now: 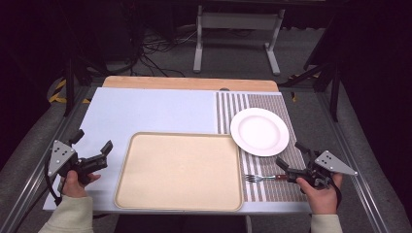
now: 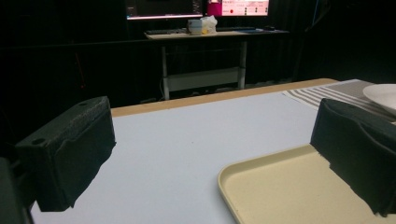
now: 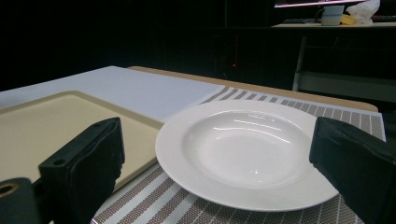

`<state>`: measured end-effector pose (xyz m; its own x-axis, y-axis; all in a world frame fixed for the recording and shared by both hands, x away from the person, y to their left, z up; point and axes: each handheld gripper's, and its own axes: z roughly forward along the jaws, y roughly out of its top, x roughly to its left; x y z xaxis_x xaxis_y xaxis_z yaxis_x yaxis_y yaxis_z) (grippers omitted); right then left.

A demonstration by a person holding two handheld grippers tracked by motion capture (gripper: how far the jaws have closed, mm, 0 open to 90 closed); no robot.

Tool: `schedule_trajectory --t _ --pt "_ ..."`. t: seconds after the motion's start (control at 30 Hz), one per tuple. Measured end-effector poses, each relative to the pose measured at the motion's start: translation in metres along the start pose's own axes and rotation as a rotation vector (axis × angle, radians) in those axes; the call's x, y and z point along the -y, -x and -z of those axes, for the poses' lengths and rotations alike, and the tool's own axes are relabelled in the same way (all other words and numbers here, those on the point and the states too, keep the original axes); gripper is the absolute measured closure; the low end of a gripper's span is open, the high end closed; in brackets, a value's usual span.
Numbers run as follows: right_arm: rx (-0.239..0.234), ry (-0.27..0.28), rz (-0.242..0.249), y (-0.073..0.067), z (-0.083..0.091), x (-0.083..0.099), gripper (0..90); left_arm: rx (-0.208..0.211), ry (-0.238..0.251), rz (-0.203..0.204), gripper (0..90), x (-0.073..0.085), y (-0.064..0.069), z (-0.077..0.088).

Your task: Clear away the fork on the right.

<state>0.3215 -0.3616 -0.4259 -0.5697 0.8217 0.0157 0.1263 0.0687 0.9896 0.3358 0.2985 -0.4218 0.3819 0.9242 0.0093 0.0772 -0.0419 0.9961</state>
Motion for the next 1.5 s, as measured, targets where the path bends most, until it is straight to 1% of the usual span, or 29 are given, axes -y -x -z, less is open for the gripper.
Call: schedule_trajectory --t 0.27,0.47,0.53,0.57,0.63,0.67,0.8,0.83,0.93,1.03,1.07,1.1,1.13,1.2,1.3,1.5 --pt "-0.015 -0.014 -0.002 -0.001 0.0 0.002 3.3 0.0 -0.011 -0.006 0.4 0.0 0.0 -0.001" --pt "-0.024 -0.015 -0.003 -0.001 -0.001 0.001 3.2 -0.001 -0.007 -0.009 0.5 -0.001 0.0 0.0" --pt "-0.029 -0.023 0.002 -0.001 -0.002 -0.001 3.1 -0.002 -0.009 -0.01 0.5 -0.001 0.0 0.0" --pt "-0.033 -0.022 0.001 0.0 -0.004 -0.007 2.9 -0.002 -0.007 -0.008 0.5 -0.001 0.0 0.0" --pt "-0.045 -0.011 0.002 -0.001 -0.007 -0.012 2.9 -0.001 -0.008 -0.01 0.5 -0.002 0.001 0.0" --pt "-0.05 -0.014 0.004 -0.001 -0.009 -0.014 2.9 0.001 -0.006 -0.015 0.5 -0.002 0.001 0.0" --pt "-0.065 -0.035 0.019 -0.002 -0.015 -0.021 2.9 0.001 -0.003 -0.01 0.5 -0.002 0.001 0.001" --pt "-0.071 -0.046 0.034 -0.003 -0.017 -0.024 2.9 0.001 -0.005 -0.01 0.5 -0.002 0.001 0.001" --pt "-0.089 -0.061 0.05 -0.003 -0.022 -0.031 2.9 0.003 -0.005 -0.008 0.5 -0.002 0.0 0.001" --pt "-0.106 -0.093 0.066 -0.003 -0.025 -0.038 2.7 0.003 -0.005 -0.006 0.5 -0.002 0.0 0.001" --pt "-0.106 -0.093 0.066 -0.003 -0.025 -0.038 2.7 0.003 -0.005 -0.006 0.5 -0.002 0.0 0.001" --pt "-0.128 -0.125 0.09 -0.003 -0.028 -0.042 2.7 0.002 -0.006 -0.007 0.5 -0.002 0.0 0.001" --pt "-0.132 -0.141 0.102 -0.003 -0.029 -0.044 2.7 0.003 -0.007 -0.007 0.5 -0.002 0.0 0.001" --pt "-0.145 -0.16 0.116 -0.003 -0.032 -0.048 2.7 0.004 -0.008 -0.008 0.5 -0.002 0.0 0.0" --pt "-0.167 -0.203 0.14 -0.003 -0.035 -0.052 2.7 0.003 -0.008 -0.008 0.5 -0.002 0.0 0.0" --pt "-0.21 -0.323 0.2 -0.004 -0.044 -0.057 2.9 0.001 -0.006 -0.006 0.5 -0.002 -0.001 0.001"
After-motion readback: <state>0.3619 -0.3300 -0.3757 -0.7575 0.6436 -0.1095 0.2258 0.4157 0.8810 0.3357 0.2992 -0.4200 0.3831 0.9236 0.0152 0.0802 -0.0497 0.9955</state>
